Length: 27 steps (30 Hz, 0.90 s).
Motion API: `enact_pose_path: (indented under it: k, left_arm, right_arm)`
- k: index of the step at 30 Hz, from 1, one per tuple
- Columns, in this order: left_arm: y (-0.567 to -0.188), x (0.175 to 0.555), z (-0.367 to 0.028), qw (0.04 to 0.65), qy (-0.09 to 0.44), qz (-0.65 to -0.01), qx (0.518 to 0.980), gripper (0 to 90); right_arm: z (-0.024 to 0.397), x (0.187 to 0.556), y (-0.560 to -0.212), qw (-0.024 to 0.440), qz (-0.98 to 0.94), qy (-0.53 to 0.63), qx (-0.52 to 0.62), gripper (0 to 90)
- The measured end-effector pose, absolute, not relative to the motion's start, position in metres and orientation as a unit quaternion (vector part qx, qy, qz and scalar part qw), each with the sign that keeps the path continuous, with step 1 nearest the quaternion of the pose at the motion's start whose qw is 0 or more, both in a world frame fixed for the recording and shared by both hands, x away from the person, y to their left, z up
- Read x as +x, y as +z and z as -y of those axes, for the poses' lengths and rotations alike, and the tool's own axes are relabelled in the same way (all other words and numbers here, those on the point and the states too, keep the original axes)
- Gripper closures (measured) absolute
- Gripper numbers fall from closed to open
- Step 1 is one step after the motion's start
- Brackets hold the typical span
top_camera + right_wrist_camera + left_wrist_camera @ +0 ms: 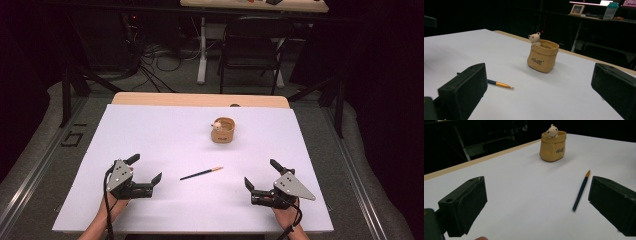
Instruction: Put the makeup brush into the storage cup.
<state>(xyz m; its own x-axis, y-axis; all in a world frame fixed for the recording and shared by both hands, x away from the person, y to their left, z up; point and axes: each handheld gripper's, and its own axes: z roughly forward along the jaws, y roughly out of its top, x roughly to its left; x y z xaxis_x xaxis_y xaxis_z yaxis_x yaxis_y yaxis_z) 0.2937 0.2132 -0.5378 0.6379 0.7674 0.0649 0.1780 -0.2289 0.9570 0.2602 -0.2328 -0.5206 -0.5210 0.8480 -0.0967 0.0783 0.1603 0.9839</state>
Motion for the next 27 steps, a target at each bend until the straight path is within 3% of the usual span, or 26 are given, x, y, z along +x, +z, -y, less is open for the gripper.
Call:
enact_pose_path:
  k: [27]
  left_arm:
    - [-0.536,0.324,-0.184,0.481,0.231,-0.299,0.791,0.0]
  right_arm:
    - [0.234,0.260,-0.520,0.344,-0.681,0.552,0.336,0.0]
